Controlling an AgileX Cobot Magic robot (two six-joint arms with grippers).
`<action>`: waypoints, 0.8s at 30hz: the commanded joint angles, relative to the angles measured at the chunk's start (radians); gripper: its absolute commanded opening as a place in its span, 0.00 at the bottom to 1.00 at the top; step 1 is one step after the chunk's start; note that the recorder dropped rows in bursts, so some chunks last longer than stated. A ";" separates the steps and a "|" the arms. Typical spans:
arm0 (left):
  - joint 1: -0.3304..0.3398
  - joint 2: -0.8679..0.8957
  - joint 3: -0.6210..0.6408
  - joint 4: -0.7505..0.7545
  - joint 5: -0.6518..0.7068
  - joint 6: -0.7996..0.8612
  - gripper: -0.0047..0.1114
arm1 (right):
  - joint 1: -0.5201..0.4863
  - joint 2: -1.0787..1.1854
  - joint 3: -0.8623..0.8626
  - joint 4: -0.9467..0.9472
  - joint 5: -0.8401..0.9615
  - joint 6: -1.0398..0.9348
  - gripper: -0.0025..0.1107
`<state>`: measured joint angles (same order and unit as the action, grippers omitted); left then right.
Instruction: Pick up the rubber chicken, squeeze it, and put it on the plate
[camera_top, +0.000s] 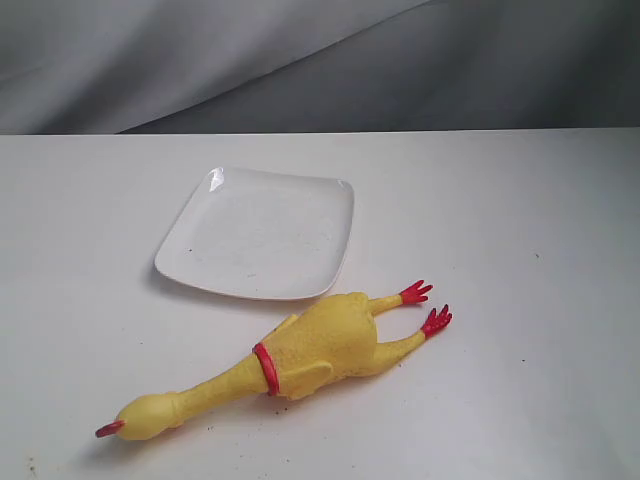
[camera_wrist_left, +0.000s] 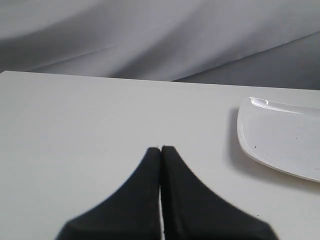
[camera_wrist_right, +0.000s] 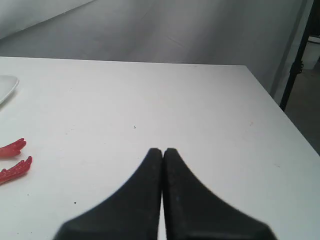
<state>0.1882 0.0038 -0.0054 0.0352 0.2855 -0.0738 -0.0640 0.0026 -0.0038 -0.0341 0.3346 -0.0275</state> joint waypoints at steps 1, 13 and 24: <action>0.001 -0.004 0.005 -0.007 0.000 0.001 0.05 | -0.006 -0.003 0.004 -0.008 -0.002 0.001 0.02; 0.001 -0.004 0.005 -0.007 0.000 0.001 0.05 | -0.006 -0.003 0.004 -0.008 -0.012 0.001 0.02; 0.001 -0.004 0.005 -0.007 0.000 0.001 0.05 | -0.006 -0.003 0.004 -0.008 -0.364 0.001 0.02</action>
<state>0.1882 0.0038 -0.0054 0.0352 0.2855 -0.0738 -0.0640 0.0026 -0.0038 -0.0341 0.1366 -0.0275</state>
